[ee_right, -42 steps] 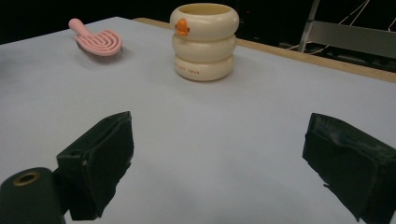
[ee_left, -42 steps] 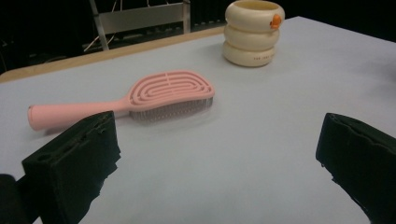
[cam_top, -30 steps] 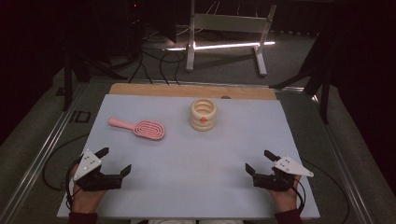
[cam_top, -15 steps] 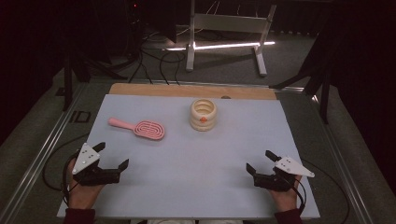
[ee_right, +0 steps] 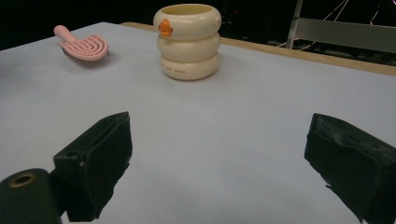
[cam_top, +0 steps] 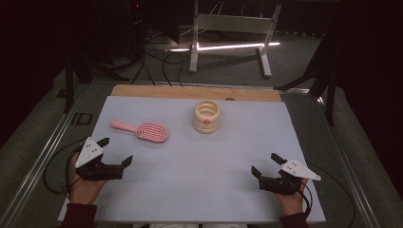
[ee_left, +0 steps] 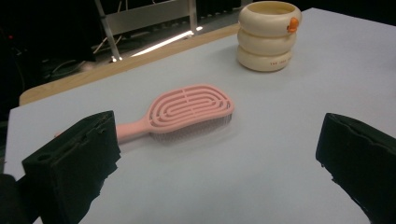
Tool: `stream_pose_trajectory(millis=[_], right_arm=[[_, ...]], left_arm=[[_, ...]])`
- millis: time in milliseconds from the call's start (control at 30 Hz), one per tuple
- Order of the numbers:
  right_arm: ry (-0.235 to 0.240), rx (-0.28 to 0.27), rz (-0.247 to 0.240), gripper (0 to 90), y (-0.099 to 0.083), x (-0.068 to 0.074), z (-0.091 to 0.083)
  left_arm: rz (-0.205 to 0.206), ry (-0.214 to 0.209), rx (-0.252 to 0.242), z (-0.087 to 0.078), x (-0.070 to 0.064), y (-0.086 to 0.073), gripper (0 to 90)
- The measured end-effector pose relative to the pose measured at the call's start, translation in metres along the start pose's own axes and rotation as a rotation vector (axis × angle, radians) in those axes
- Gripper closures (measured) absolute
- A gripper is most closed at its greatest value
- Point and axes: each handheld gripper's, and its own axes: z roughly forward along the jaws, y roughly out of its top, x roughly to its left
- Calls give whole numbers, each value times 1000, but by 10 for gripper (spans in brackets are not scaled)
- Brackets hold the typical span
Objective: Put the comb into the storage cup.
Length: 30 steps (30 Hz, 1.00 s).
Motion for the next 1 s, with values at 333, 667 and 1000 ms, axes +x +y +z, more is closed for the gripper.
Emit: stream_pose_trajectory(millis=[333, 667, 1000], right_arm=[[5, 3, 3, 75, -1, 0, 1], [6, 4, 6, 75, -1, 1, 1], [4, 6, 4, 75, -1, 0, 1]], left_arm=[[0, -6, 18, 15, 10, 6, 1], [32, -5, 37, 25, 14, 19, 3], [46, 5, 54, 38, 21, 32, 2]])
